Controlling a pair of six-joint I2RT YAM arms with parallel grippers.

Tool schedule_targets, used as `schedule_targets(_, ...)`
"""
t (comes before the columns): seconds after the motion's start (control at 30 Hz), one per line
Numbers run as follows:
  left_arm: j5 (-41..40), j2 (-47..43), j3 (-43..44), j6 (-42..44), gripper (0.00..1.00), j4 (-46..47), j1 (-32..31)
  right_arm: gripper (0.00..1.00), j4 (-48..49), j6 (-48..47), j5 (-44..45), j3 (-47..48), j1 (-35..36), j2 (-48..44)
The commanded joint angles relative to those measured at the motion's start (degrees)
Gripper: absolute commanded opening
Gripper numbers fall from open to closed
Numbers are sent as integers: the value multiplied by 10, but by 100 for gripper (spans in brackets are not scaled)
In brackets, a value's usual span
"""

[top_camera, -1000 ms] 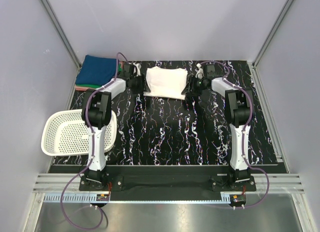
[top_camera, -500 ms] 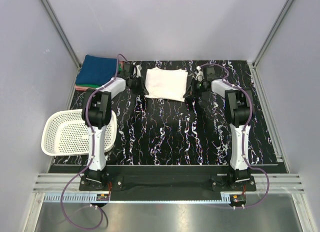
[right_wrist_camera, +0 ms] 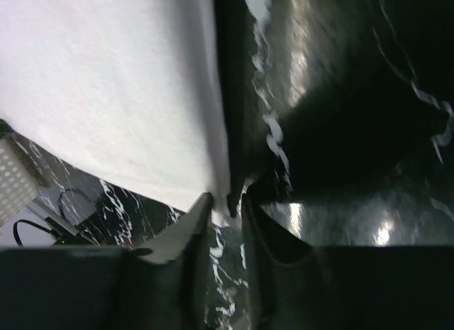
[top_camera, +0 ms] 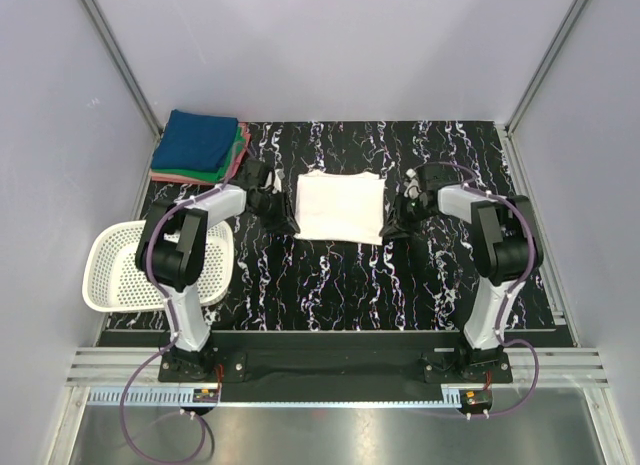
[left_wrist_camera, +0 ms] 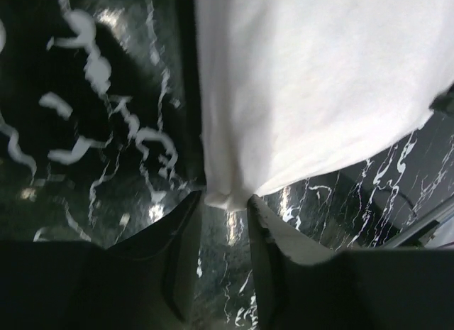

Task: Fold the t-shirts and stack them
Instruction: Fold the tshirt

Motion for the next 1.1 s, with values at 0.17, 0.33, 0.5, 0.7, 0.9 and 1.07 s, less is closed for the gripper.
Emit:
schedule_targets(0.17, -26, -112, 15, 1, 41, -5, 2, 19, -65, 22, 46, -13, -1, -119)
schedule_targets(0.33, 121, -92, 9, -60, 42, 140, -3, 0, 59, 82, -109, -10, 25, -122)
schedule_targets(0.5, 117, -10, 54, -60, 42, 153, 0, 0, 194, 172, -176, 50, 99, -43)
schedule_targets(0.7, 52, 34, 66, -59, 41, 147, 12, 0, 357, 268, -212, 95, 126, 66)
schedule_targets(0.9, 9, 60, 71, -43, 42, 150, 12, 0, 310, 226, -202, 95, 126, 143)
schedule_targets(1.07, 0, 70, 78, -34, 42, 157, 12, 0, 258, 181, -165, 95, 126, 141)
